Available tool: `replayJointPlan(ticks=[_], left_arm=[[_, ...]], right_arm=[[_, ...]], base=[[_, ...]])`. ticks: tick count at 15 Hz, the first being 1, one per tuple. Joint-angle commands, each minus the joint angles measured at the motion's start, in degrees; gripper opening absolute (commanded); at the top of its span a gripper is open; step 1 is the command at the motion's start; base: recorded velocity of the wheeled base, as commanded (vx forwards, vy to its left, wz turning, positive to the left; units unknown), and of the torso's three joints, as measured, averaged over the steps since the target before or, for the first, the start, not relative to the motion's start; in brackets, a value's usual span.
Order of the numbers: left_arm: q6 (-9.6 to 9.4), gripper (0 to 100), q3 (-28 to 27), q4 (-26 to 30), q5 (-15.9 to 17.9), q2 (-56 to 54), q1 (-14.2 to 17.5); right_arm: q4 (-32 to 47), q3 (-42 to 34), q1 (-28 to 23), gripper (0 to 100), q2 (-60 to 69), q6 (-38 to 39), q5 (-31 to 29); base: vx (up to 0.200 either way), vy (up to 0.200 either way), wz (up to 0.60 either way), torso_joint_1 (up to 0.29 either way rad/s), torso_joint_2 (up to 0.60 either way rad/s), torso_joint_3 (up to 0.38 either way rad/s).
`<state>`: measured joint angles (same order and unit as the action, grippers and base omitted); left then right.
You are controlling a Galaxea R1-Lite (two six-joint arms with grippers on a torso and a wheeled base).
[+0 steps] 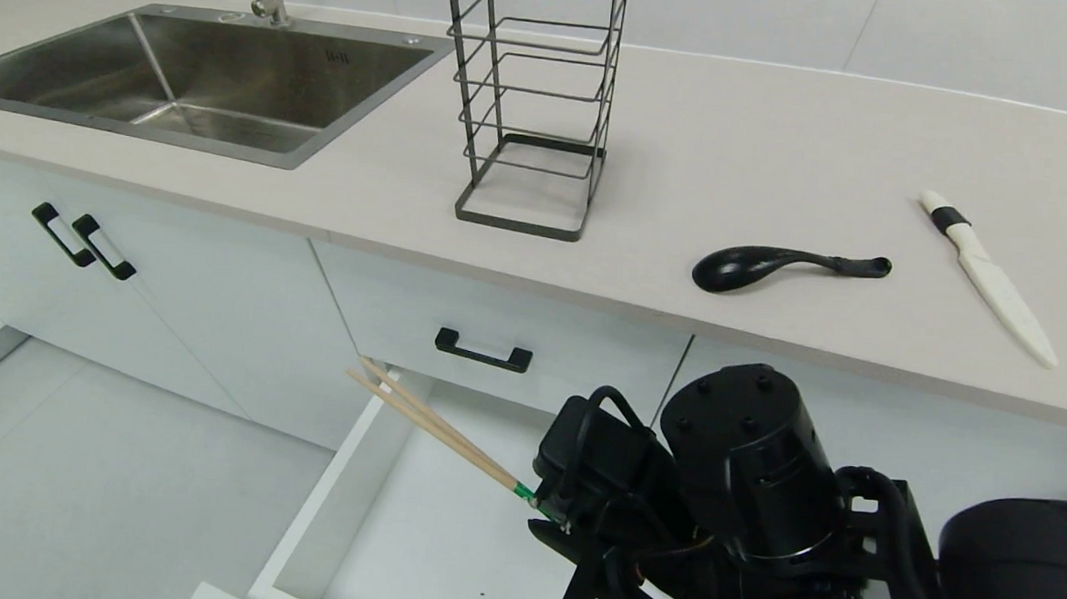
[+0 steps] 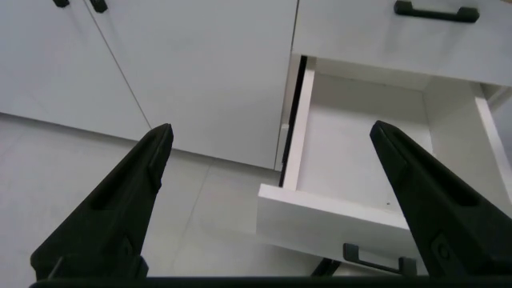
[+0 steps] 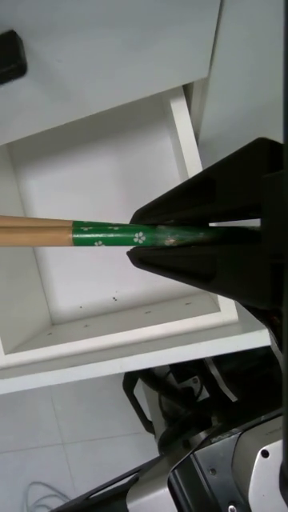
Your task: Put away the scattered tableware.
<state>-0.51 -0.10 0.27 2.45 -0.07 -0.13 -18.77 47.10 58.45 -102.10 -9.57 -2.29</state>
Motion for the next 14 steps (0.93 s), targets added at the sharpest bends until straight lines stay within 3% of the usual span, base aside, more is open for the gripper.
replayJointPlan(ticks=[1, 10, 14], left_arm=[[-0.02, 100, 0.01, 0.0, 0.01, 0.07, 0.05], [0.07, 100, 0.01, 0.0, 0.01, 0.07, -0.04], [-0.02, 100, 0.01, 0.0, 0.01, 0.07, -0.04]], right_arm=[[-0.04, 0.09, -0.01, 0, -0.12, -0.01, 0.01], [-0.04, 2.29, -0.27, 0, -2.23, -0.1, 0.01], [-3.11, 3.43, -1.85, 0, -6.8, -1.5, 0.27]], base=[[0.0, 0.0, 0.0, -0.251, 0.48, 0.227], [0.0, 0.0, 0.0, -0.246, 0.39, 0.163], [0.0, 0.0, 0.0, -0.061, 0.21, 0.08]])
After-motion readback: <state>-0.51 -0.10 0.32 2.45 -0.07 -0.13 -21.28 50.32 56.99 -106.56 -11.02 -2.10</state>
